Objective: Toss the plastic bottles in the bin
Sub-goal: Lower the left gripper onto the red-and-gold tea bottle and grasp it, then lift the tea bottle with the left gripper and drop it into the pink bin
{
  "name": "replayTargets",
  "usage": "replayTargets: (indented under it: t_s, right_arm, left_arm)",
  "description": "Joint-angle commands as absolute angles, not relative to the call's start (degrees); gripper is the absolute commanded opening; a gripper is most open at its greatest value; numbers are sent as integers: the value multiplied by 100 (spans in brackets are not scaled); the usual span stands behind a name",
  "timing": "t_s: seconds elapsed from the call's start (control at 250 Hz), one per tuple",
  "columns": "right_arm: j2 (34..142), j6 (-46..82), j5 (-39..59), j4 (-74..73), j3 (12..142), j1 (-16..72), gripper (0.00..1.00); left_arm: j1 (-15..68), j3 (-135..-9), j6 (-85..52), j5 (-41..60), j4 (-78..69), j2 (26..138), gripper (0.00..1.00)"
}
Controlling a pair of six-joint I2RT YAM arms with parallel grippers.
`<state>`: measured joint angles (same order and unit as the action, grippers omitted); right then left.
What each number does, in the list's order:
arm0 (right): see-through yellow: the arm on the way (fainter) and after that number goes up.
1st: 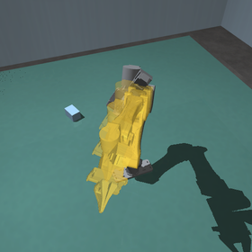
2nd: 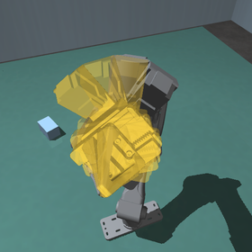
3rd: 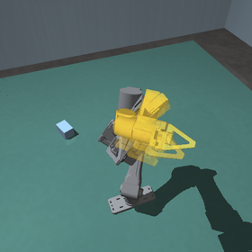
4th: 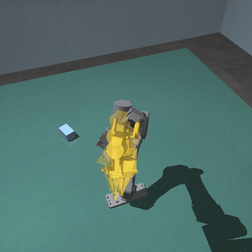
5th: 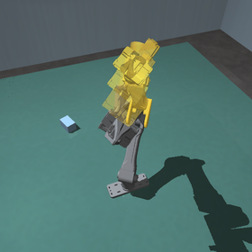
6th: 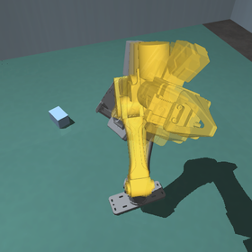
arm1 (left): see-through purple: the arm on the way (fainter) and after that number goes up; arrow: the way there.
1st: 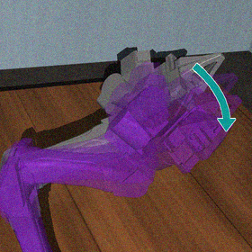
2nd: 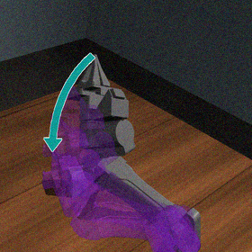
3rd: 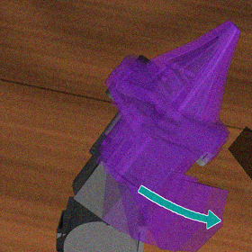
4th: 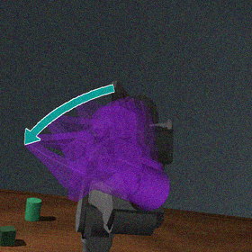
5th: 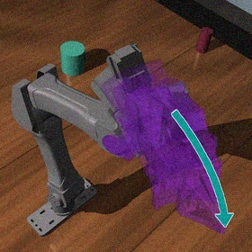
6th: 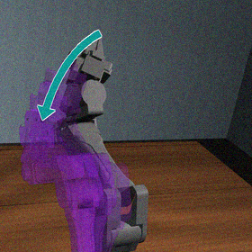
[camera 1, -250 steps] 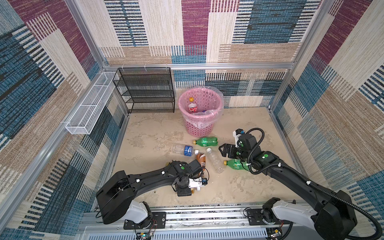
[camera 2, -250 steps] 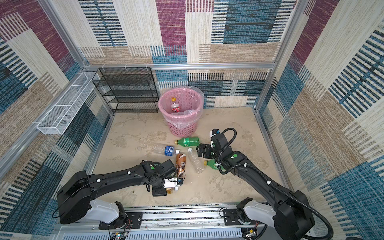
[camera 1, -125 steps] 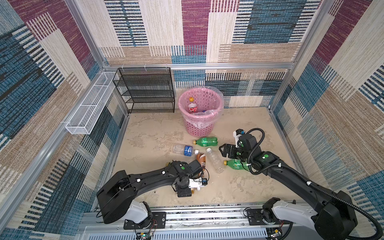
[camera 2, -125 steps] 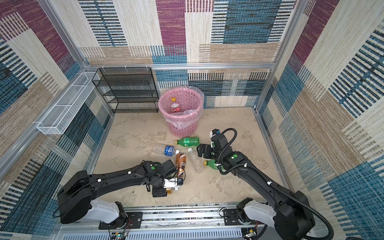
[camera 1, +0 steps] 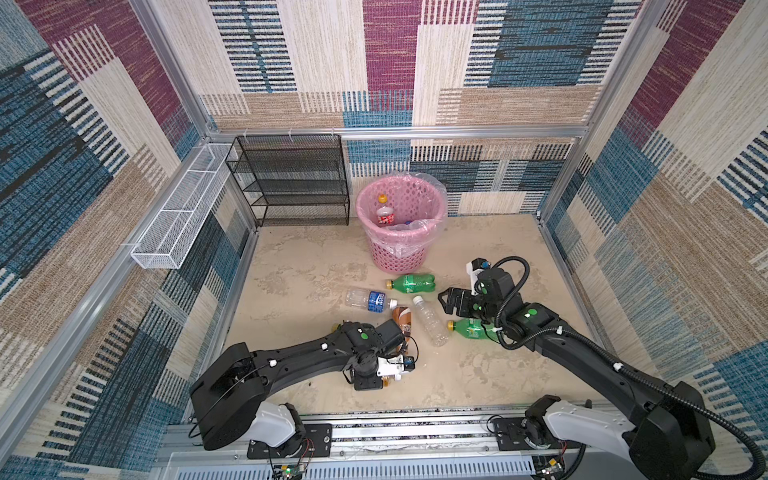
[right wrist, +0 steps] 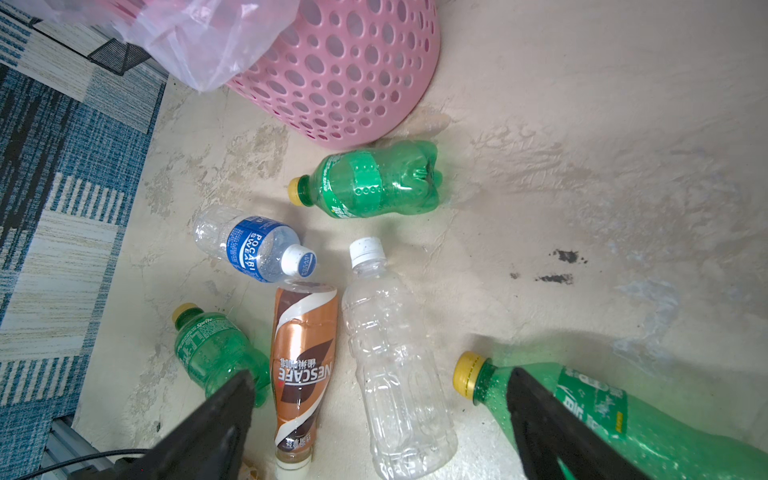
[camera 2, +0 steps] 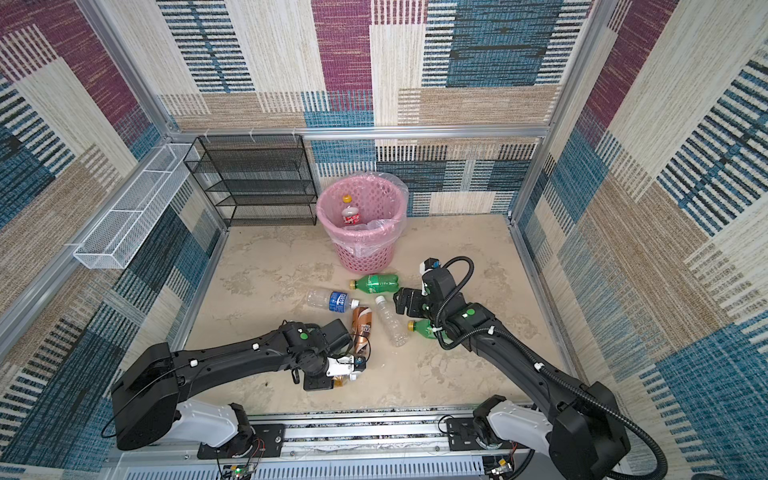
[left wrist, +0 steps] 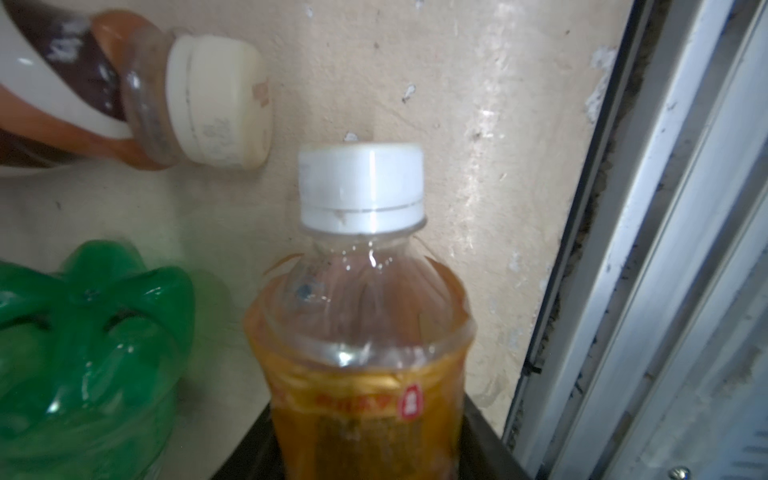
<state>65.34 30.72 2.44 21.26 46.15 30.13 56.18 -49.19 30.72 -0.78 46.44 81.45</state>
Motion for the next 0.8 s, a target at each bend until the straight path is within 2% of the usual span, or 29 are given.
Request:
replayTargets:
  t_s: [0.0,0.208,0.38,0.608,0.796]
  right_arm:
    - [6519,3029,242,2010,4651,3015,95]
    - [6578,3031,255,2066,4748,3015,95]
    - [6610,3059,281,2085,4797,3014,95]
    - [6614,3155,325,2068,4733,3015,94]
    - [6558,3198,332,2083,4690,3015,94]
  left_arm:
    - [5634,-4934,3090,13,4714,7979,50]
    - [5645,-4897,2880,-84,4727,7426,48]
    - [5643,-4799,2454,-557,4437,6715,48]
    - [5640,-4485,1752,-653,3506,5620,48]
    - [5454,-4541,1391,-529,2667,5394,52]
